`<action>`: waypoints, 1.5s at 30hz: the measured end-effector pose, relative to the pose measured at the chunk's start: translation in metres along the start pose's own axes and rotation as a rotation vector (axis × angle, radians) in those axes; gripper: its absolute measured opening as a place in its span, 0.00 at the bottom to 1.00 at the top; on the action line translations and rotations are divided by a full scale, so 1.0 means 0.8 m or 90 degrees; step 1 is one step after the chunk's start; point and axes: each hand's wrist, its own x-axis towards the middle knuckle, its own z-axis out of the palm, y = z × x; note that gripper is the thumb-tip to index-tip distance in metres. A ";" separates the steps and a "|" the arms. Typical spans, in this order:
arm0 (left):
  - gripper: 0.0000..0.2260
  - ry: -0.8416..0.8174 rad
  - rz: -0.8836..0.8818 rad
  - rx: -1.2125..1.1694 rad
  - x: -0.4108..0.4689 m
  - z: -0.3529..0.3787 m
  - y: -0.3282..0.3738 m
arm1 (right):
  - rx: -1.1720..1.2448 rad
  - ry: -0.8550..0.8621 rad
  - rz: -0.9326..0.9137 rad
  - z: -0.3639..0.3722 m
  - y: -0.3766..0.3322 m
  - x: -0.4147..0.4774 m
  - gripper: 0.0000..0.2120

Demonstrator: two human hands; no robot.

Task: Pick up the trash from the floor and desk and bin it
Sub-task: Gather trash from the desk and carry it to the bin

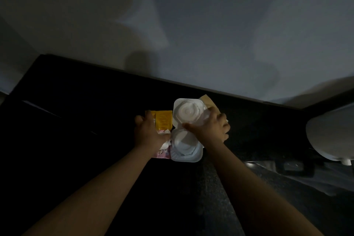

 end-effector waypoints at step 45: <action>0.39 0.066 0.135 -0.330 -0.201 -0.067 0.143 | 0.348 0.237 -0.213 -0.245 0.094 -0.173 0.34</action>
